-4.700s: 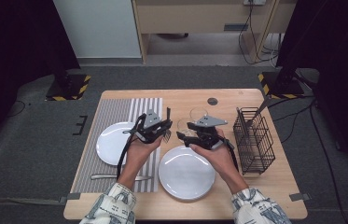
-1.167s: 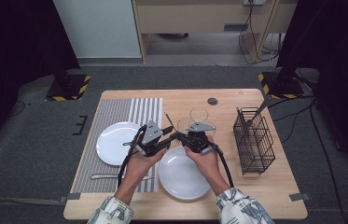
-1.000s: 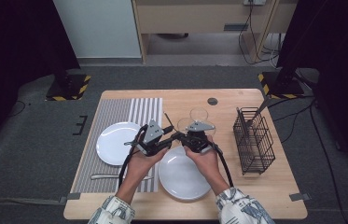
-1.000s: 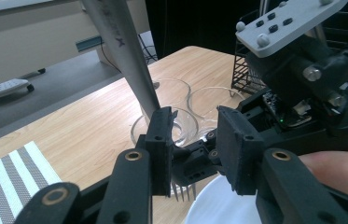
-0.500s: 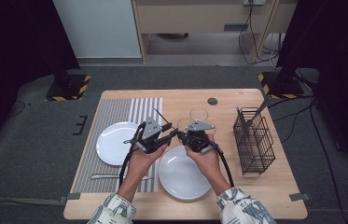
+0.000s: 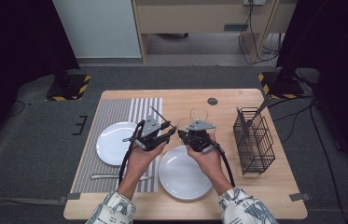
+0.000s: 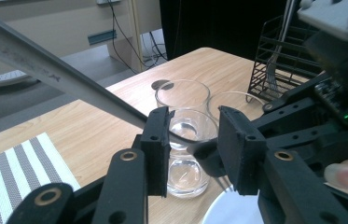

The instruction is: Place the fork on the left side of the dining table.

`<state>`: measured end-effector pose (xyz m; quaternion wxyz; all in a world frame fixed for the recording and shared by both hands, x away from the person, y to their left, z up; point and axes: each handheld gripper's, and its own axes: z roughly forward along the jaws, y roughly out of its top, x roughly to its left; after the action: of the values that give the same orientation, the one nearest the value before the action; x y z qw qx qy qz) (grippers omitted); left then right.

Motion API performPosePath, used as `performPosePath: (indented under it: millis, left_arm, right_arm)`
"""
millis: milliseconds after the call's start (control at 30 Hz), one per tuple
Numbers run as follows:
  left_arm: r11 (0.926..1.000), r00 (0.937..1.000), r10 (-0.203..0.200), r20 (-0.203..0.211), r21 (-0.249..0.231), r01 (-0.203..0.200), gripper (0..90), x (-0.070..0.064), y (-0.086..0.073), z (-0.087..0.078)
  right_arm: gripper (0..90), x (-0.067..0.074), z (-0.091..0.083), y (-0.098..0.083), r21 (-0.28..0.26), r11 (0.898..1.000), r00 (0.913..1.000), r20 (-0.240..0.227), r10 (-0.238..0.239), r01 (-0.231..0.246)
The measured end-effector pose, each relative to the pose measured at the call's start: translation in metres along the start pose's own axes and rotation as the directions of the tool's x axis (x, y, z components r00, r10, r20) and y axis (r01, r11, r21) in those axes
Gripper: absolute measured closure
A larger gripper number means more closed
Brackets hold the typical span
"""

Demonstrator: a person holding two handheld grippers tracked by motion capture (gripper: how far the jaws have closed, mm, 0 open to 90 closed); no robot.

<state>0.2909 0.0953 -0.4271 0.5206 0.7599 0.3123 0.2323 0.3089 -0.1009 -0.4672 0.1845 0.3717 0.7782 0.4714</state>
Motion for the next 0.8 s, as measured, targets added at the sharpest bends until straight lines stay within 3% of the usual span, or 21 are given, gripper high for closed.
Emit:
performPosePath:
  millis: [800]
  left_arm:
    - [0.9997, 0.9999, -0.012, -0.011, 0.02, 0.012, 63.4, 0.0018, -0.0005, 0.0077]
  right_arm:
    - [88.3, -0.0034, -0.0084, 0.002, 0.012, 1.0, 0.9998, 0.015, -0.015, 0.015]
